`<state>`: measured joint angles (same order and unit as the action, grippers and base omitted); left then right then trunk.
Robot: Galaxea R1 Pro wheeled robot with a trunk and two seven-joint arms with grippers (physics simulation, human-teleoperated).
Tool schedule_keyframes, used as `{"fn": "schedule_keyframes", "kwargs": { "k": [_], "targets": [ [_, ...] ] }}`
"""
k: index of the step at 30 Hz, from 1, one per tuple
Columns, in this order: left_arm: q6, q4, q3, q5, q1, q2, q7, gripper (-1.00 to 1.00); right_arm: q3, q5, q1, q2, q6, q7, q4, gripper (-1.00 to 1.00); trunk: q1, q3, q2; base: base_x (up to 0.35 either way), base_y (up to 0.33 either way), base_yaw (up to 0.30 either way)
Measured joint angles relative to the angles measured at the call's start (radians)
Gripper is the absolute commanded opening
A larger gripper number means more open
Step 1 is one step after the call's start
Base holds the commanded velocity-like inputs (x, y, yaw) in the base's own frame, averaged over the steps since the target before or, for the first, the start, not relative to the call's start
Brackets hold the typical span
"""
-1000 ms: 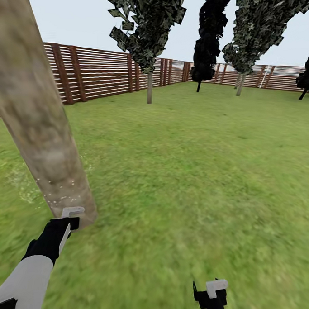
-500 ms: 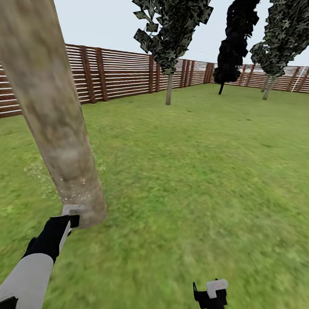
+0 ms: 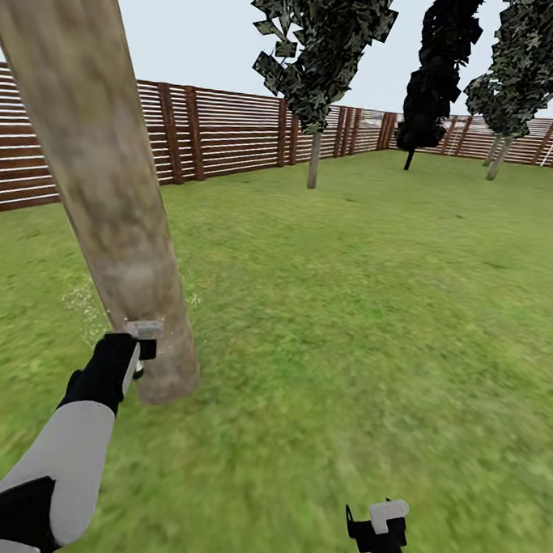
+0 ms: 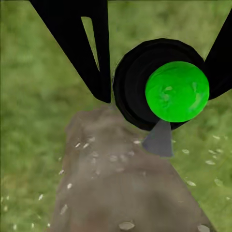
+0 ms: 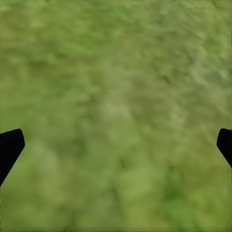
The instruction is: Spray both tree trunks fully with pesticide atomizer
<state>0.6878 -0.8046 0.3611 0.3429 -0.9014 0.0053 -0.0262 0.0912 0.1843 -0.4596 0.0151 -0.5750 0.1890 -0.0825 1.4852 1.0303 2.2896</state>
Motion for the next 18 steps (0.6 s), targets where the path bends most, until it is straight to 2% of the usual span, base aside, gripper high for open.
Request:
{"fn": "schedule_keyframes", "kwargs": {
  "k": [2,5,7,11,18],
  "targets": [
    [0.002,-0.002,0.005,0.004,-0.009,0.006,0.000,-1.00,0.000,0.000,0.000,0.000,0.000,0.000,0.000,1.00,0.000,0.000,0.000,0.000,0.000,0.186],
    [0.011,-0.017,0.010,0.007,-0.007,0.044,0.001,-1.00,0.001,0.000,0.000,0.000,0.000,0.000,0.000,1.00,0.000,0.000,0.000,0.000,0.000,0.260],
    [0.022,-0.020,0.008,0.002,-0.001,0.056,0.001,-1.00,0.001,0.000,0.000,0.000,0.000,0.000,0.000,1.00,0.000,0.000,0.000,0.000,0.000,0.275],
    [0.025,-0.020,0.002,-0.001,-0.005,0.043,0.000,-1.00,0.001,0.000,0.000,0.000,0.000,0.000,0.000,1.00,0.000,0.000,0.000,0.000,-0.195,0.085],
    [0.026,-0.020,0.001,0.002,-0.005,0.044,0.000,-1.00,0.001,0.000,0.000,0.000,-0.001,0.000,0.000,1.00,0.000,0.000,0.000,0.013,-0.273,0.001]
  ]
}}
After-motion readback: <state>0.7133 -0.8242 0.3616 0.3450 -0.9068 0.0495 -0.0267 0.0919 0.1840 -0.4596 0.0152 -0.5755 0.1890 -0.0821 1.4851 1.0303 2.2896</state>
